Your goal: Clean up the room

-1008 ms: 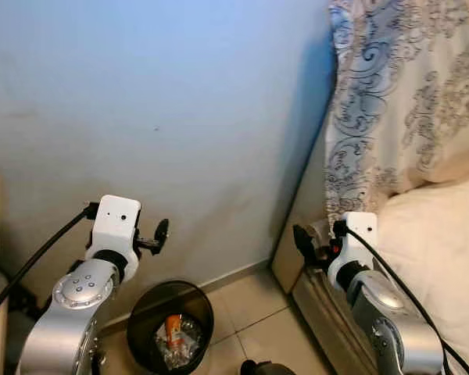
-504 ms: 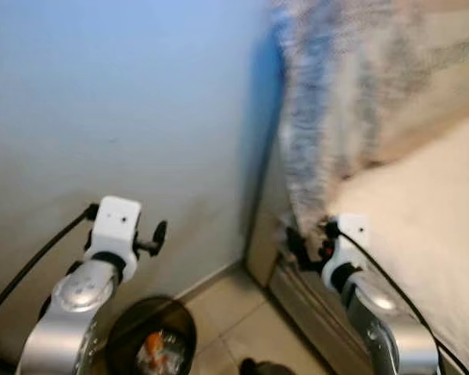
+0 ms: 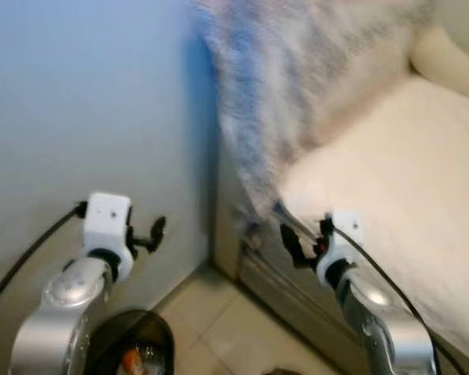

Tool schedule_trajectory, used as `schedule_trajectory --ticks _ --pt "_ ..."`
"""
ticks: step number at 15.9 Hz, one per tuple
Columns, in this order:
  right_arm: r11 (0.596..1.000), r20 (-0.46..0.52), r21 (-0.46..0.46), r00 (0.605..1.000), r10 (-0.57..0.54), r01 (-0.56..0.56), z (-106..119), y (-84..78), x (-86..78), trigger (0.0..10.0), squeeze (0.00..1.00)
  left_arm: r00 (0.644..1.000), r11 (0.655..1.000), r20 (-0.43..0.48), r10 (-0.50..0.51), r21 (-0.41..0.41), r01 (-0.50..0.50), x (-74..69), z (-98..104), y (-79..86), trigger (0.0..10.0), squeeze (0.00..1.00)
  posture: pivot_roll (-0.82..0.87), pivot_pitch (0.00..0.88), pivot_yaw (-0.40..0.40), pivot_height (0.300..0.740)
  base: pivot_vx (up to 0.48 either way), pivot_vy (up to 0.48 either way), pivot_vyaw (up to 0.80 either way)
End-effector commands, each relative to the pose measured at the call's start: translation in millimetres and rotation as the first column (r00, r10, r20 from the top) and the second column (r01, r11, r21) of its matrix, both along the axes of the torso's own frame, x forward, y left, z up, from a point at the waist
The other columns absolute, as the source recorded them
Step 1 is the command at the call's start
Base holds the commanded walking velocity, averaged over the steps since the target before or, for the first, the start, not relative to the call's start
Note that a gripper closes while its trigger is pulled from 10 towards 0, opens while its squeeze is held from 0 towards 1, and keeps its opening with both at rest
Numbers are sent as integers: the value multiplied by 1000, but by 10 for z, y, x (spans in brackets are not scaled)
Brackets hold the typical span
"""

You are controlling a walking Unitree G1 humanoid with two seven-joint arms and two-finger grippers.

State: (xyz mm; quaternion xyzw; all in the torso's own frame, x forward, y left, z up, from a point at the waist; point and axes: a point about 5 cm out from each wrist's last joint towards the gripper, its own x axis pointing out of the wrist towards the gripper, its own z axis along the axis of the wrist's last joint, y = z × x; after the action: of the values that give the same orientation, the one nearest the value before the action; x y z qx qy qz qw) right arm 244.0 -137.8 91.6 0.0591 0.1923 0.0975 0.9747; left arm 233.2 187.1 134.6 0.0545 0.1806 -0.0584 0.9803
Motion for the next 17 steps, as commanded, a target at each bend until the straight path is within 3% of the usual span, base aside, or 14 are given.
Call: schedule_trajectory --ticks 1,2,4,7,9,11,13,15,17 --pt "1000 -9 -6 1000 -20 20 -3 -69 9 10000 0 999 997 31 -30 71 28 34 35 -43 10000 0 -75 0 -13 740 0 0 -763" --pt "1000 -5 -8 1000 -23 23 7 -74 16 10000 0 999 994 45 -10 109 5 50 33 -18 10000 0 -73 0 -15 740 0 0 -756" --pt "1000 -4 -8 1000 -25 25 5 -70 7 10000 0 999 998 37 25 53 -27 49 19 6 10000 0 -68 0 -21 740 0 0 -759" --pt "999 -15 -11 999 -30 30 -16 -82 -22 10000 0 995 997 87 58 47 -62 58 66 26 10000 0 -75 0 -17 740 0 0 -756" --pt "999 -11 -17 999 -34 34 1 -94 -17 10000 0 992 987 114 45 148 -62 66 42 14 10000 0 -75 0 -22 740 0 0 -756" --pt "999 -11 -21 999 -37 37 -9 -96 -27 10000 0 984 978 171 48 194 -82 75 65 17 10000 0 -67 0 -27 740 0 0 -756" --pt "999 -12 -25 999 -38 37 -12 -95 -32 10000 0 982 979 185 29 194 -66 77 82 -1 10000 0 -72 0 -26 740 0 0 -756" --pt "999 -5 -34 999 -40 40 9 -111 -7 10000 0 991 993 135 10 113 -26 62 37 -37 10000 0 -83 0 -21 740 0 0 -756" --pt "998 3 -39 999 -41 41 34 -120 18 10000 0 988 993 152 11 110 -28 76 41 -49 10000 0 -76 0 -25 740 0 0 -756"
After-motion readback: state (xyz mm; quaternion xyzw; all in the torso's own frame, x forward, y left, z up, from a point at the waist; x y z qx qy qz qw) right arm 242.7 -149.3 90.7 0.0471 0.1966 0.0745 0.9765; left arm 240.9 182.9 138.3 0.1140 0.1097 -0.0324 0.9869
